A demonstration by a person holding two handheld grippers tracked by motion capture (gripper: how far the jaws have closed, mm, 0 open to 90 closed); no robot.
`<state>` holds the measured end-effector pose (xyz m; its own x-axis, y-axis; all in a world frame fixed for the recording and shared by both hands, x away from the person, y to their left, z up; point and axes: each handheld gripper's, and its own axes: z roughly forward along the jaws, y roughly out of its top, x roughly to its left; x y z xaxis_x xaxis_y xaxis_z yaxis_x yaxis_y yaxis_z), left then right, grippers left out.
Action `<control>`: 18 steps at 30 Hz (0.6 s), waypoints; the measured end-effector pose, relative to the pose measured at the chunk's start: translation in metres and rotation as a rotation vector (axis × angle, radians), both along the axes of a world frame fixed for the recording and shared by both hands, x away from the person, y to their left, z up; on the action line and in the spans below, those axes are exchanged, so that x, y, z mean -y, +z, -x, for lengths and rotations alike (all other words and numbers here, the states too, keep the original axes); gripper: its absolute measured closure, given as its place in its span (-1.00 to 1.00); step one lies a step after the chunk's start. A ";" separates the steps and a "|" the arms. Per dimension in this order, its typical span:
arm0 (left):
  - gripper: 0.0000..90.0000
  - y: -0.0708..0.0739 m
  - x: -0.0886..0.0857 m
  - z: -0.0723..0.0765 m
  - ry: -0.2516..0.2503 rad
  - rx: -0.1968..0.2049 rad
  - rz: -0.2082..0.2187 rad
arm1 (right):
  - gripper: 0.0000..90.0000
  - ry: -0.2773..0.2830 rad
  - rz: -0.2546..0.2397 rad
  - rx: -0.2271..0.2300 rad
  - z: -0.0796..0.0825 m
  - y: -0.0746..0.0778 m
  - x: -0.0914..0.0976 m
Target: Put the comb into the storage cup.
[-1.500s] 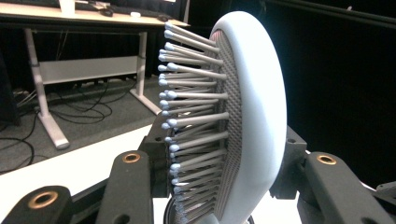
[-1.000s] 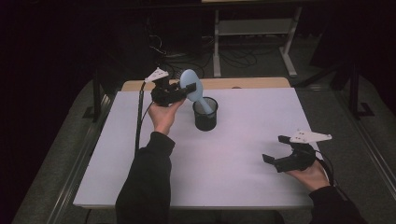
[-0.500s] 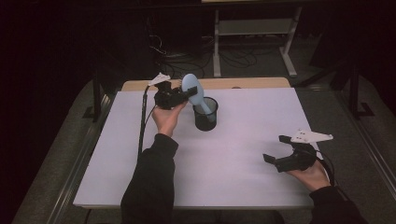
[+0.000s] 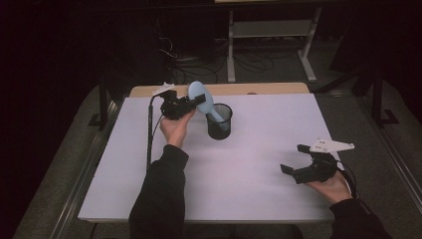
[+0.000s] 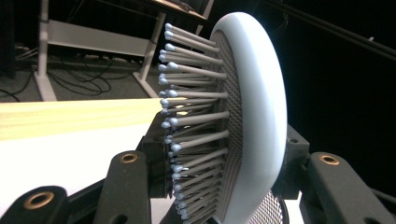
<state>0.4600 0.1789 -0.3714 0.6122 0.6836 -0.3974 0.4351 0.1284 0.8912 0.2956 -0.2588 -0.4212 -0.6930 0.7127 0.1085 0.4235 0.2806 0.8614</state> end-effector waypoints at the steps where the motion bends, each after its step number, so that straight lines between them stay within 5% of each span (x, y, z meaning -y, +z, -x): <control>1: 0.15 0.000 -0.001 0.000 -0.001 -0.005 -0.001 | -1.00 0.001 0.002 0.001 0.000 0.000 0.000; 18: 0.07 -0.002 -0.009 0.006 -0.026 -0.012 -0.013 | -1.00 -0.002 0.016 0.005 0.000 -0.001 -0.001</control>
<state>0.4541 0.1880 -0.3735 0.6251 0.6727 -0.3960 0.4485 0.1057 0.8875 0.2955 -0.2583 -0.4219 -0.6918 0.7160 0.0938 0.4202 0.2935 0.8587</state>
